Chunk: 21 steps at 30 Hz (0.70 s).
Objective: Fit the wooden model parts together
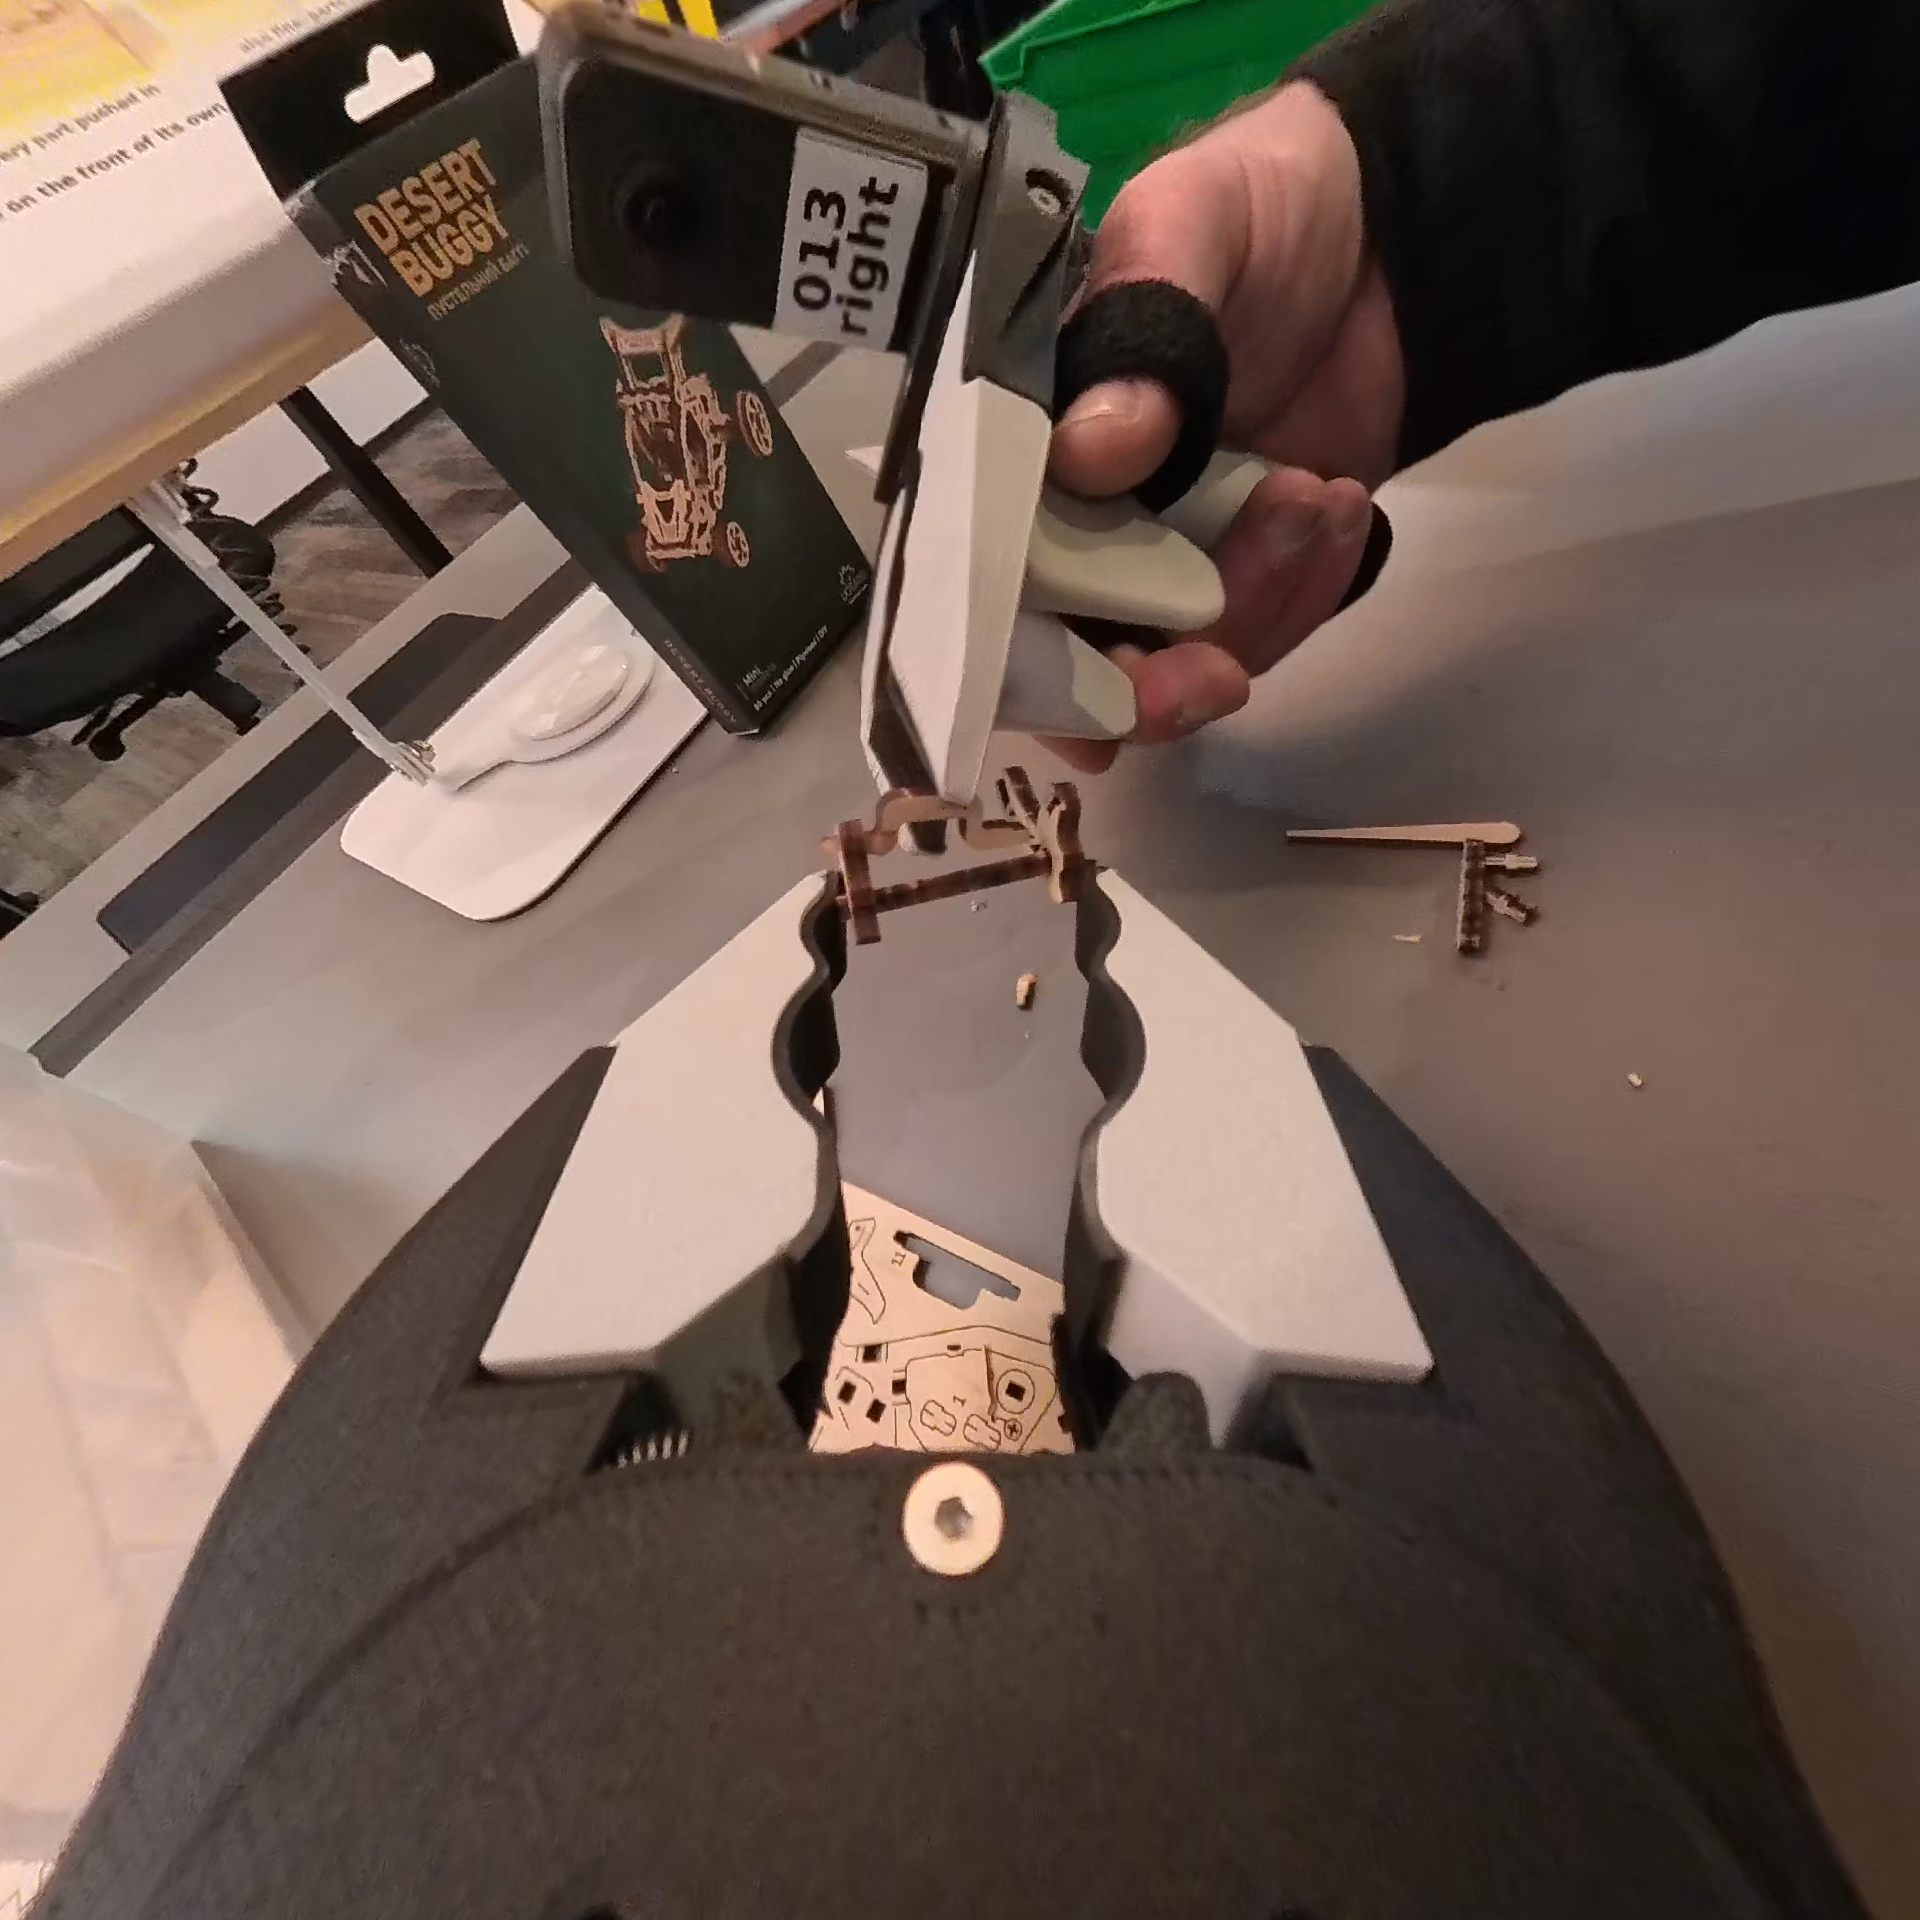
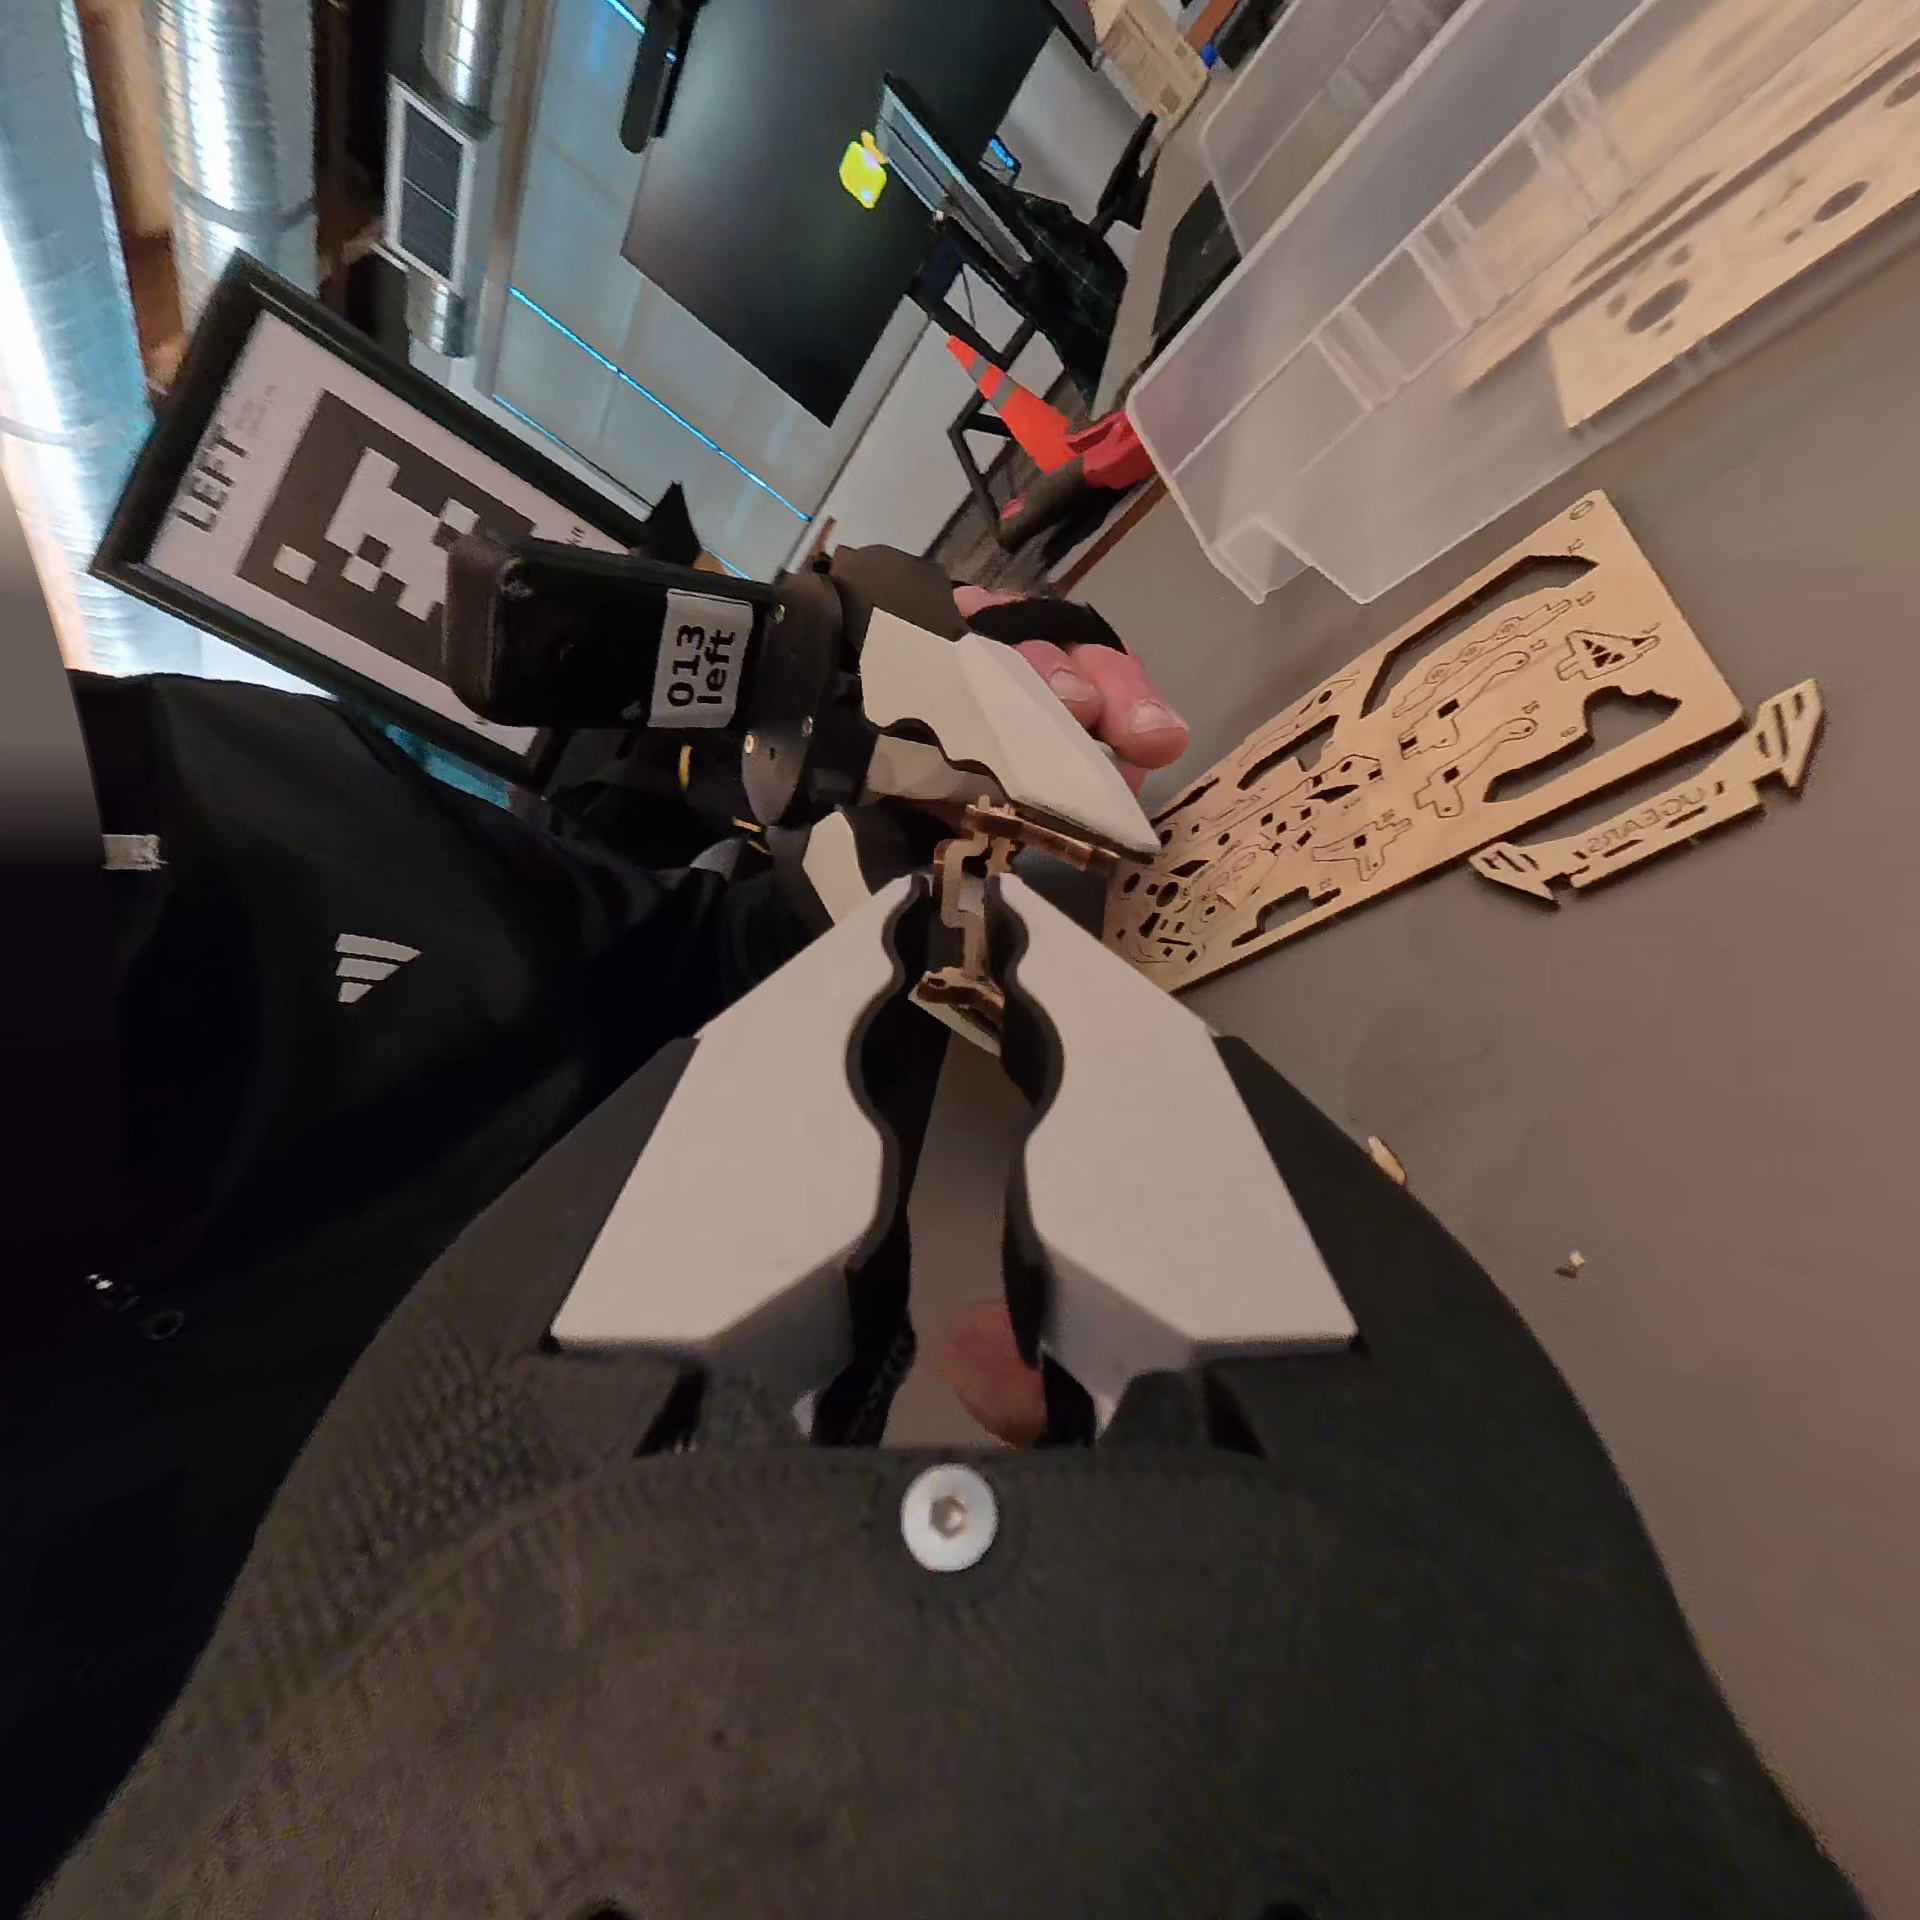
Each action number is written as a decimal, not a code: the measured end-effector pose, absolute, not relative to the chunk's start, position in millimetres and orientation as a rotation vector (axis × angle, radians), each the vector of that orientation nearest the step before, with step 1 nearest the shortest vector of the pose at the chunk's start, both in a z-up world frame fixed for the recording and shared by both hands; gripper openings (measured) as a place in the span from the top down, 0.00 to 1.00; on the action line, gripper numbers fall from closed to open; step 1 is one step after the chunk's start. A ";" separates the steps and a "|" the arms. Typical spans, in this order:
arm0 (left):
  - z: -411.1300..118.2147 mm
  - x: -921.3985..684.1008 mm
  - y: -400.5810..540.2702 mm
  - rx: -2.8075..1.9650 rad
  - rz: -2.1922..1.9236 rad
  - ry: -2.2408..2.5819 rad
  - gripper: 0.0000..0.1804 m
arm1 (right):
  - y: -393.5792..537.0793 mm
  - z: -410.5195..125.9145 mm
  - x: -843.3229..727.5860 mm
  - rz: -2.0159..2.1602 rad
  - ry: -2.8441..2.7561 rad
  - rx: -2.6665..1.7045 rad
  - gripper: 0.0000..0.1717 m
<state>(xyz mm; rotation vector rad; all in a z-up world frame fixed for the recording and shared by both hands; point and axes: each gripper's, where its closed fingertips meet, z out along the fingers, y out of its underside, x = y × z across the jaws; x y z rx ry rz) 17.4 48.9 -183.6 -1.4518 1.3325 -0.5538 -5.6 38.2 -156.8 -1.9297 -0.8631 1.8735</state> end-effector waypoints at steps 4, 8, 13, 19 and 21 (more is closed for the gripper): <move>-185.0 15.8 50.9 -1.463 -0.504 1.355 0.77 | 40.1 -163.6 -2.2 1.626 -0.962 -2.014 0.91; -187.7 15.4 53.8 -1.481 -0.438 1.375 0.76 | 43.0 -166.9 2.0 1.322 -1.039 -2.092 0.90; -191.1 13.0 59.8 -1.508 -0.334 1.394 0.77 | 40.2 -165.5 -0.7 1.026 -1.104 -2.126 0.91; -195.2 11.6 61.9 -1.502 -0.239 1.426 0.76 | 45.9 -171.7 -1.5 0.820 -1.100 -2.158 0.99; -193.7 11.5 61.6 -1.497 -0.244 1.419 0.76 | 46.6 -169.6 -0.8 0.862 -1.081 -2.158 0.99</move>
